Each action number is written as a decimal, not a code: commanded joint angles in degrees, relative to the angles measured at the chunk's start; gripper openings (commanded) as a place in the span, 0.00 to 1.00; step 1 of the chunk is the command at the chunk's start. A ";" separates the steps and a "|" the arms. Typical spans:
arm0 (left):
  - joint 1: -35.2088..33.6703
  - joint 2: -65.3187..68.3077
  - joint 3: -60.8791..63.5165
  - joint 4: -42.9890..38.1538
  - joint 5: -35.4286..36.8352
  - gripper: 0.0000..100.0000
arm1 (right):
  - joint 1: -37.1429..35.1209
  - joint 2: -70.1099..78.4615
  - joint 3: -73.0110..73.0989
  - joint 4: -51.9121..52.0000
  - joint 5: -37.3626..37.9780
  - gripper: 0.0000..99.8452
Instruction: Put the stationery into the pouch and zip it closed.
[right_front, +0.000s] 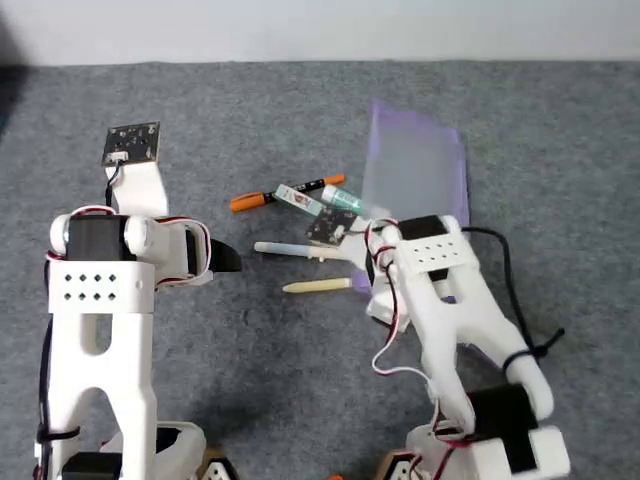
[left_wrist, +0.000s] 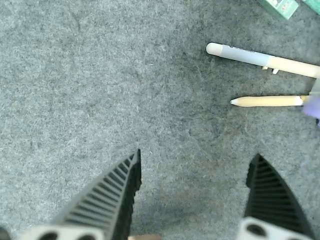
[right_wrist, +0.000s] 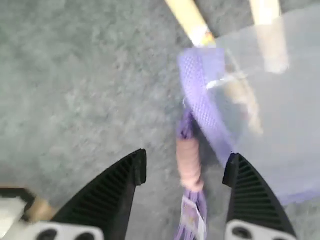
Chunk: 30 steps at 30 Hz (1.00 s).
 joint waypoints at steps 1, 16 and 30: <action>-0.09 -0.70 -3.03 0.00 -0.35 0.33 | -0.31 -5.23 -4.22 7.96 -1.14 0.25; 0.00 -0.79 -3.03 0.09 -0.35 0.33 | 1.98 9.63 -0.18 -1.80 -1.05 0.24; 0.00 -0.79 -3.03 0.09 -0.26 0.33 | 4.70 17.80 0.18 -2.59 -0.97 0.05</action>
